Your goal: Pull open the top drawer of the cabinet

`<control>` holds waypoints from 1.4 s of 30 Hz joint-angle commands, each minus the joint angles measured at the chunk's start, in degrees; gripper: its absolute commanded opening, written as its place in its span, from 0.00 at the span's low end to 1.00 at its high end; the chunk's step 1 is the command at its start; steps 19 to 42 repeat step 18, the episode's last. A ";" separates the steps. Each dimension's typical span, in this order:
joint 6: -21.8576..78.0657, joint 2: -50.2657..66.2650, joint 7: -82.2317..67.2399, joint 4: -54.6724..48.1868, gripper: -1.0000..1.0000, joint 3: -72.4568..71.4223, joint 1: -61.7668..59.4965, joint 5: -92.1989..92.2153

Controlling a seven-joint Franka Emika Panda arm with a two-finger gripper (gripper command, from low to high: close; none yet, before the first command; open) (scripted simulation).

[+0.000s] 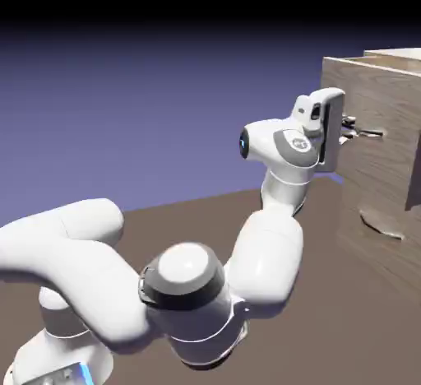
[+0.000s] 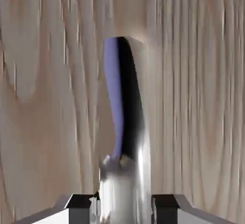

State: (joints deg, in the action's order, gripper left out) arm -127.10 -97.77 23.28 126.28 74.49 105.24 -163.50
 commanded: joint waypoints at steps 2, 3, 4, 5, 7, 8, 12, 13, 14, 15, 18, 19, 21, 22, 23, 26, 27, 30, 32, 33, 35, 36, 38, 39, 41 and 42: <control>1.39 -0.38 0.37 4.16 0.00 -0.17 -2.76 0.28; 2.08 -0.57 0.50 6.23 0.00 -0.27 -4.16 0.56; 2.74 -0.77 0.62 8.31 0.00 -0.39 -5.59 0.86; 3.39 -0.98 0.73 10.38 0.00 -0.53 -7.04 1.19; 4.62 -1.42 0.93 14.54 0.00 -0.86 -10.00 1.93; 5.19 -1.66 1.01 16.61 0.00 -1.05 -11.52 2.36; 6.66 -2.44 1.16 22.47 1.00 -1.73 -15.97 3.78; 6.66 -2.44 1.16 22.47 1.00 -1.73 -15.97 3.78; 6.99 -2.64 1.31 24.55 1.00 -2.10 -17.75 4.49; 7.32 -2.83 1.46 26.62 1.00 -2.48 -19.53 5.20; 8.02 -3.23 1.78 31.03 1.00 -3.28 -23.31 6.70; 8.02 -3.23 1.78 31.03 1.00 -3.28 -23.31 6.70; 8.02 -3.23 1.78 31.03 1.00 -3.28 -23.31 6.70; 8.02 -3.23 1.78 31.03 1.00 -3.28 -23.31 6.70; 8.02 -3.23 1.78 31.03 1.00 -3.28 -23.31 6.70; 8.02 -3.23 1.78 31.03 1.00 -3.28 -23.31 6.70; 8.02 -3.23 1.78 31.03 1.00 -3.28 -23.31 6.70; 8.02 -3.23 1.78 31.03 1.00 -3.28 -23.31 6.70; 8.02 -3.23 1.78 31.03 1.00 -3.28 -23.31 6.70; 8.02 -3.23 1.78 31.03 1.00 -3.28 -23.31 6.70; 8.02 -3.23 1.78 31.03 1.00 -3.28 -23.31 6.70; 8.02 -3.23 1.78 31.03 1.00 -3.28 -23.31 6.70; 8.02 -3.23 1.78 31.03 1.00 -3.28 -23.31 6.70; 8.02 -3.23 1.78 31.03 1.00 -3.28 -23.31 6.70; 8.02 -3.23 1.78 31.03 1.00 -3.28 -23.31 6.70; 8.02 -3.23 1.78 31.03 1.00 -3.28 -23.31 6.70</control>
